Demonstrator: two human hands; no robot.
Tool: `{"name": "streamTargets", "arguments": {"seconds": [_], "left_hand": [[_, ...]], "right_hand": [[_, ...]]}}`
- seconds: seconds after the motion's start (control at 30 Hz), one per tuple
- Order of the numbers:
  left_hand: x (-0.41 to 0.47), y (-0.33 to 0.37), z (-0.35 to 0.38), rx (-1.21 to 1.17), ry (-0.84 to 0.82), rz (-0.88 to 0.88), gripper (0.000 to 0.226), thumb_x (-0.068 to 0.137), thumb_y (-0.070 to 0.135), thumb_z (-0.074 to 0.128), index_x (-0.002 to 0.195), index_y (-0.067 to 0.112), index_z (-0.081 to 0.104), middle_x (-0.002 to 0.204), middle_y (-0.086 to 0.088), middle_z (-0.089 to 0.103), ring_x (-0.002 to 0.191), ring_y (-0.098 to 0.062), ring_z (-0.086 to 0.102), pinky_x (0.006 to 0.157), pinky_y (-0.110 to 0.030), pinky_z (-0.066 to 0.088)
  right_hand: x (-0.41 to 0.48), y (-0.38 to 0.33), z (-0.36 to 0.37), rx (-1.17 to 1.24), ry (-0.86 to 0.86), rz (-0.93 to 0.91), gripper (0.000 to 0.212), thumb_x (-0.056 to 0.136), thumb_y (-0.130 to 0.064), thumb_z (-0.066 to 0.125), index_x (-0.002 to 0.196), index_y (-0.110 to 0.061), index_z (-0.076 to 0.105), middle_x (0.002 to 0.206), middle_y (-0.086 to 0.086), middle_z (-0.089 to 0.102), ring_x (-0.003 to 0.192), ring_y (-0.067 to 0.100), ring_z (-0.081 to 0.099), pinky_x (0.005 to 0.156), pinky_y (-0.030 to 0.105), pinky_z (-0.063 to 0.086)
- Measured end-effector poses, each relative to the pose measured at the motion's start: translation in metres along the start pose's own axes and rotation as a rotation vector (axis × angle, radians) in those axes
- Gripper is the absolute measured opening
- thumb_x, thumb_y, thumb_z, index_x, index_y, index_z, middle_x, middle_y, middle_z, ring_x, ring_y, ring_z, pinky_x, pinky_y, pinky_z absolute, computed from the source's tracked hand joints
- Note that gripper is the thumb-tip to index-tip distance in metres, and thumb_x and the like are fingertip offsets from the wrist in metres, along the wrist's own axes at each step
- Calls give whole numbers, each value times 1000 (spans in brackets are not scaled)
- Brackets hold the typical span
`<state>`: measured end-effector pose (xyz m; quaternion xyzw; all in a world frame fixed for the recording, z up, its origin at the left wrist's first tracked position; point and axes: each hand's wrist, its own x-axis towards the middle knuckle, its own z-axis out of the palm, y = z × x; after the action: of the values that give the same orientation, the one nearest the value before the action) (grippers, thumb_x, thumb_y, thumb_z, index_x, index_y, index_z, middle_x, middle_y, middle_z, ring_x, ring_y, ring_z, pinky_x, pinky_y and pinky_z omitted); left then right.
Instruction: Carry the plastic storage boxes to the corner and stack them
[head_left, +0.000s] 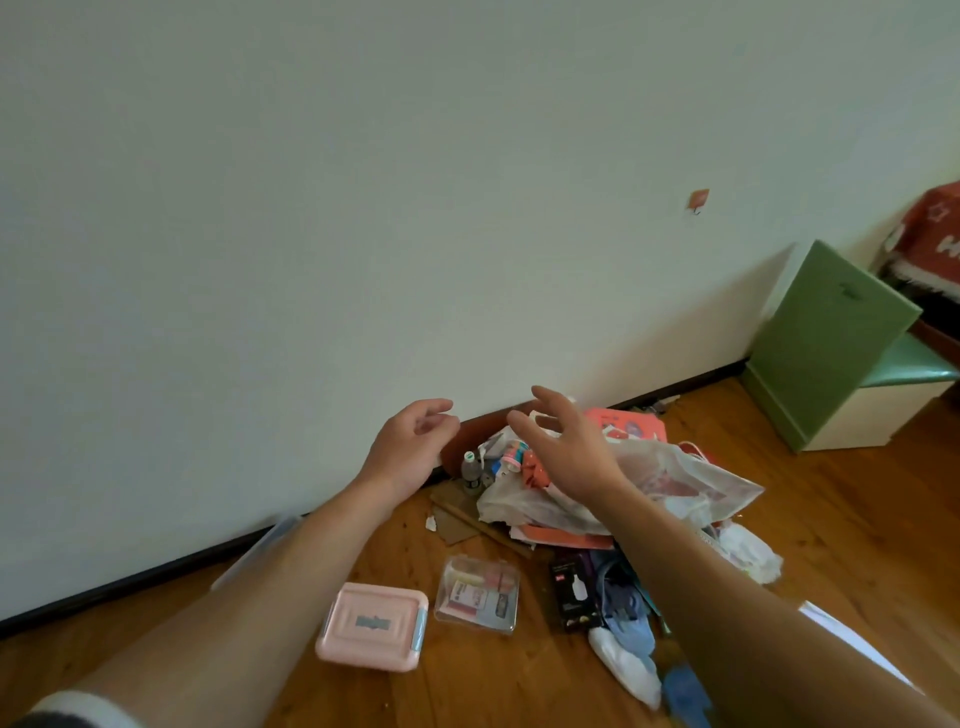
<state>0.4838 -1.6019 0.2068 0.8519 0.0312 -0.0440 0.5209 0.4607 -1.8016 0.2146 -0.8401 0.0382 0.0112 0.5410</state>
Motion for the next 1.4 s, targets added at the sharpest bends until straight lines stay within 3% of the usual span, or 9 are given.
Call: {"name": "streamTargets", "arguments": {"seconds": [0.3, 0.53, 0.8, 1.1, 1.27, 1.4], "left_hand": [[53, -27, 34, 6, -81, -41, 28, 92, 42, 56, 120, 37, 57, 117, 11, 61, 107, -7, 57, 84, -22, 44], [112, -73, 59, -4, -140, -49, 29, 91, 40, 58, 119, 34, 59, 116, 9, 63, 107, -9, 59, 90, -27, 47], [168, -175, 98, -17, -164, -98, 26, 91, 35, 60, 116, 30, 63, 112, 3, 67, 106, -13, 62, 96, -37, 49], [209, -289, 142, 5, -207, -132, 28, 92, 40, 58, 119, 35, 60, 113, 10, 65, 106, -7, 59, 93, -28, 46], [232, -364, 174, -7, -200, -168, 26, 92, 38, 57, 117, 36, 60, 109, 14, 65, 101, -2, 60, 87, -25, 47], [248, -417, 198, -31, -171, -189, 25, 92, 36, 58, 117, 33, 61, 104, 16, 66, 89, 6, 62, 74, -16, 45]], "right_hand": [[42, 34, 10, 14, -1, 98, 65, 89, -55, 57, 146, -31, 37, 144, -2, 49, 124, 15, 51, 101, 45, 47], [88, 85, 42, -31, 22, 129, 66, 87, -58, 57, 145, -31, 38, 141, -2, 52, 122, 14, 53, 98, 43, 50], [129, 184, 103, -58, 22, 163, 66, 84, -63, 56, 142, -35, 41, 138, -7, 53, 122, 12, 52, 100, 41, 47], [167, 289, 165, -69, 34, 181, 66, 86, -61, 56, 144, -35, 38, 141, -7, 50, 122, 9, 49, 98, 43, 49], [178, 363, 210, -88, 56, 202, 68, 86, -62, 56, 145, -33, 37, 142, -8, 47, 117, 4, 48, 98, 33, 46], [187, 421, 234, -93, 69, 248, 69, 86, -62, 56, 146, -33, 37, 145, -6, 46, 120, 7, 50, 100, 37, 46]]}}
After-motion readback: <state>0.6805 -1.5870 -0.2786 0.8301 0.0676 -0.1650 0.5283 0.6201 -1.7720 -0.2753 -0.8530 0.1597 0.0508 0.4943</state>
